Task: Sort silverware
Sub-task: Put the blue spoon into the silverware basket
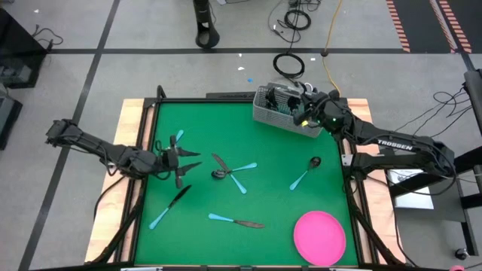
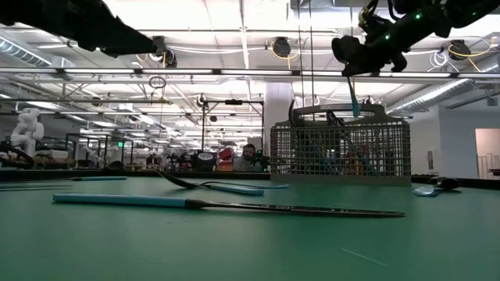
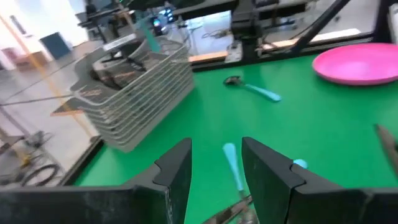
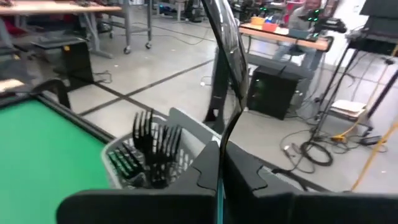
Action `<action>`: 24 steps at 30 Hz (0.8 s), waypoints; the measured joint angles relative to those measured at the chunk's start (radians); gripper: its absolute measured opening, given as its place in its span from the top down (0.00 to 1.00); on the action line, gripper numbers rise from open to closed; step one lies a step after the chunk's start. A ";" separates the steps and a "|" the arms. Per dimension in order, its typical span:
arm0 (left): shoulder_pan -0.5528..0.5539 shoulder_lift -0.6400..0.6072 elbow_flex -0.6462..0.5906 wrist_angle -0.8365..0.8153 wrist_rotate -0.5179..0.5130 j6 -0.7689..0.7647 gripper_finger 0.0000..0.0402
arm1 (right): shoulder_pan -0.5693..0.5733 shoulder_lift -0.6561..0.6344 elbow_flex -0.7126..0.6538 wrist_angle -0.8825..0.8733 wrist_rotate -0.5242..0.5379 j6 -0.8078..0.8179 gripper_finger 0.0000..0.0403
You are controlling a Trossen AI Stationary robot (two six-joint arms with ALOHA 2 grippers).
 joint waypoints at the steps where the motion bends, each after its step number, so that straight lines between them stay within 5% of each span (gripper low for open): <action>1: 0.000 0.003 -0.010 0.028 0.019 0.000 0.64 | 0.000 0.003 0.000 -0.001 0.016 -0.010 1.00; 24: 0.000 0.004 -0.065 0.105 0.092 0.026 0.64 | 0.003 0.148 0.000 -0.033 0.217 0.105 1.00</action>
